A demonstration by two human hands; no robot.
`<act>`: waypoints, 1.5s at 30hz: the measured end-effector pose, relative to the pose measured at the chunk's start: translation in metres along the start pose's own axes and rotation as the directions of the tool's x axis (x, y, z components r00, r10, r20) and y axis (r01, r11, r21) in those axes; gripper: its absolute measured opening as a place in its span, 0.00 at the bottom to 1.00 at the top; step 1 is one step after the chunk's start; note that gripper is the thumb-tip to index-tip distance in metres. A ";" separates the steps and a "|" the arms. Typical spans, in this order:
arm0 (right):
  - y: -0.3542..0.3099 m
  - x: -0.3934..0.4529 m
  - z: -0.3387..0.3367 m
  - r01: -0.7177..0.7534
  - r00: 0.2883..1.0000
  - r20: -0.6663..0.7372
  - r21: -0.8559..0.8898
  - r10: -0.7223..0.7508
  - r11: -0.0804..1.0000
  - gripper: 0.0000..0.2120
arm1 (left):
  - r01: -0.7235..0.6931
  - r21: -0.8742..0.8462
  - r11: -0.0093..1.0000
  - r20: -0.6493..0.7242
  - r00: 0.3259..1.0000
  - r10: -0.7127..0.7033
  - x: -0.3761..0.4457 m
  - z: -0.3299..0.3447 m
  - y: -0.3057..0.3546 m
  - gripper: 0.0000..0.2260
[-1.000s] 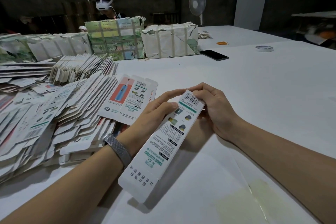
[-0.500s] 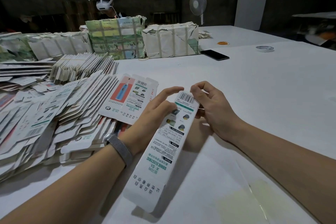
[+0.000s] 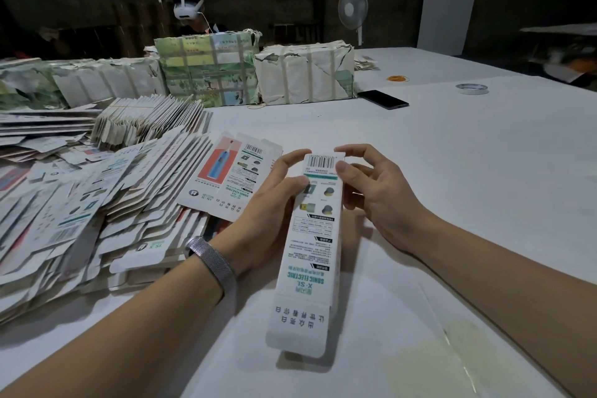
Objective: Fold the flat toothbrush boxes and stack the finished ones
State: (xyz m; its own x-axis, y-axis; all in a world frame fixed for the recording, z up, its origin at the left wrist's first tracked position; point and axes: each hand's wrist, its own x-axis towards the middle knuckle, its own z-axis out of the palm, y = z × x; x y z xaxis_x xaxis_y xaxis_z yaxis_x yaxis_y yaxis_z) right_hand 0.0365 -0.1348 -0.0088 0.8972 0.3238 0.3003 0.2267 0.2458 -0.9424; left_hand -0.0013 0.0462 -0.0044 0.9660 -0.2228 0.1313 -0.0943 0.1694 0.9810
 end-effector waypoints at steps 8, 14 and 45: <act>0.001 0.001 -0.002 -0.011 0.999 -0.035 -0.030 0.010 0.999 0.06 | 0.001 0.002 1.000 0.017 1.000 -0.001 -0.001 0.002 0.000 0.23; 0.000 0.001 -0.002 -0.019 0.998 -0.059 -0.070 0.015 0.997 0.09 | 0.013 0.003 1.000 0.016 1.000 -0.013 -0.002 0.000 -0.002 0.20; -0.006 -0.004 0.002 -0.031 0.998 -0.061 -0.121 0.024 0.992 0.03 | 0.013 -0.048 0.999 0.062 0.998 -0.011 -0.002 0.000 -0.005 0.17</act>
State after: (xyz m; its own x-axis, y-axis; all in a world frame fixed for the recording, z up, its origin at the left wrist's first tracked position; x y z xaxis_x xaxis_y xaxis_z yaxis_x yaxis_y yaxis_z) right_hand 0.0308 -0.1359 -0.0039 0.9239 0.2729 0.2681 0.2428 0.1231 -0.9622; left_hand -0.0028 0.0457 -0.0093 0.9503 -0.2832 0.1295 -0.0696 0.2123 0.9747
